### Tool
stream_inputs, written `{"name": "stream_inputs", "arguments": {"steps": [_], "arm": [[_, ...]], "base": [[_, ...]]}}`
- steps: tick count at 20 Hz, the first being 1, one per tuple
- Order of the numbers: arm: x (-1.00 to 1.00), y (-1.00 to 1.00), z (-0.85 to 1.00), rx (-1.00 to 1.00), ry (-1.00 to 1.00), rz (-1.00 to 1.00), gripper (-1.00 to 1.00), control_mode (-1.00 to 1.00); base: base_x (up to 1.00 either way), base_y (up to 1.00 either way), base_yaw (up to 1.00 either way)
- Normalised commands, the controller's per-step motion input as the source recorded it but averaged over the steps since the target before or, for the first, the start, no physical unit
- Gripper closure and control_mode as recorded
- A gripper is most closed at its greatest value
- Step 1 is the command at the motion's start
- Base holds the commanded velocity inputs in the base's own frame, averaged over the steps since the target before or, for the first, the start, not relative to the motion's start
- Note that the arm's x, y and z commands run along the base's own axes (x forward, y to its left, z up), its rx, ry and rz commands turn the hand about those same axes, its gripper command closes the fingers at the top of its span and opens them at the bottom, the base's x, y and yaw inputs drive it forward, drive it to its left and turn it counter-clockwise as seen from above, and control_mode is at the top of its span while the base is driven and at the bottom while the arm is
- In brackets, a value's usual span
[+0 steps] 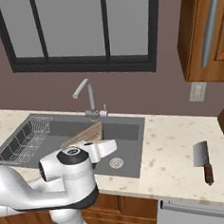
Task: Move the cutting board and knife to the sink. Then move spray from the cabinet to the counter.
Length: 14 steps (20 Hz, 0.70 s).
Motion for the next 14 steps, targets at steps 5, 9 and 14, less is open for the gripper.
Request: {"name": "stream_inputs", "arguments": {"steps": [5,9,14], "arm": [[-0.25,0.00,0.30,0.90,-0.37,0.00,-1.00,-1.00],[-0.10,0.00,0.83,0.74,-0.30,0.00,-1.00,-1.00],[-0.22,0.00,1.00,0.64,-0.25,0.00,-1.00,-1.00]], "base": [[0.00,0.00,0.00],[0.00,0.00,0.00],[0.00,0.00,0.00]]}}
